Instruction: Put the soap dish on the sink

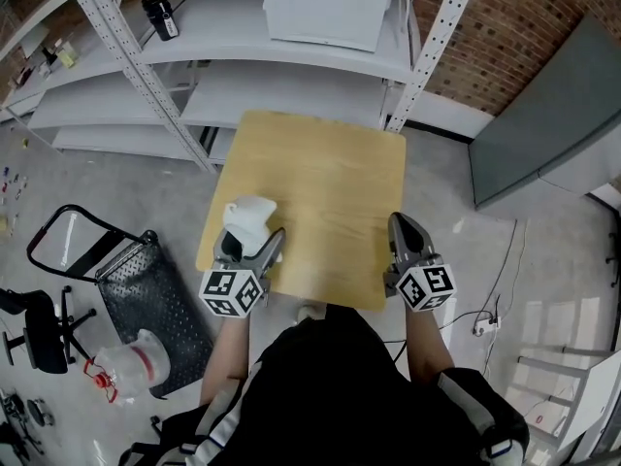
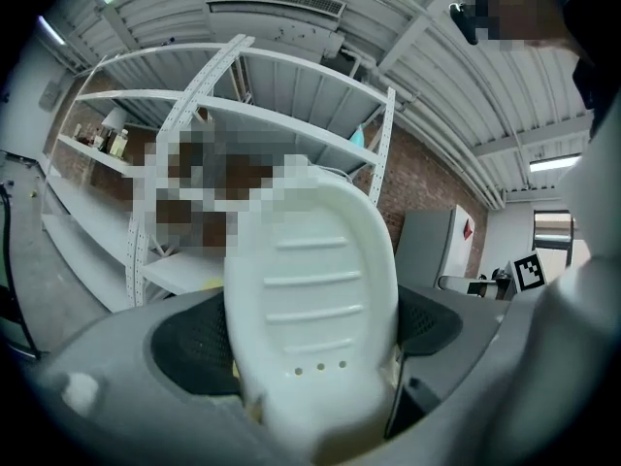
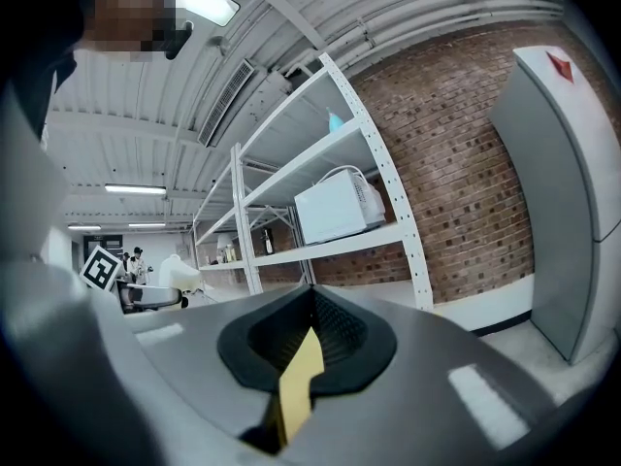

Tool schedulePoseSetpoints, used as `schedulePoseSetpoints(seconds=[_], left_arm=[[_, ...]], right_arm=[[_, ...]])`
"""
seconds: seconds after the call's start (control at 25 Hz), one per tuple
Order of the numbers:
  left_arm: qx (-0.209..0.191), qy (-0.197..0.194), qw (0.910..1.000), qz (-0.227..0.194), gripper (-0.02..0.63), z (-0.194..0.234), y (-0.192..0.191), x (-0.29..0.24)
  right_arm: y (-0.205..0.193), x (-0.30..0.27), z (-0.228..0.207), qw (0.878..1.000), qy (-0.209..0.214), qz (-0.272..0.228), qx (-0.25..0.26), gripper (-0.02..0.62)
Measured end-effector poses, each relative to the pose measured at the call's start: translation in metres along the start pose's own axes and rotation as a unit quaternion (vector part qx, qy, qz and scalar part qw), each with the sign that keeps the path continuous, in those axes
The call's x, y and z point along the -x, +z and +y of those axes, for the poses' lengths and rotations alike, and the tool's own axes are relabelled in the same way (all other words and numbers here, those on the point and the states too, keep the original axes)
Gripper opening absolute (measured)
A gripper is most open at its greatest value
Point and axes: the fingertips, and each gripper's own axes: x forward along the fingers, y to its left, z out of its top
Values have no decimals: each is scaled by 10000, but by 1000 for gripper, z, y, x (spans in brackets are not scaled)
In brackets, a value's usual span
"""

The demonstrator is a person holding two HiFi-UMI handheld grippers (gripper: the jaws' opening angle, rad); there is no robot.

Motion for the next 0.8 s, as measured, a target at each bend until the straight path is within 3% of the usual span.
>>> schedulePoseSetpoints(seconds=[0.4, 0.8], left_arm=[[126, 177, 9954, 938, 464, 10, -51, -37], [69, 371, 9795, 1979, 465, 7, -120, -54]], right_arm=[[-49, -26, -29, 9980, -100, 629, 1, 6], [-101, -18, -54, 9914, -258, 1226, -385, 6]])
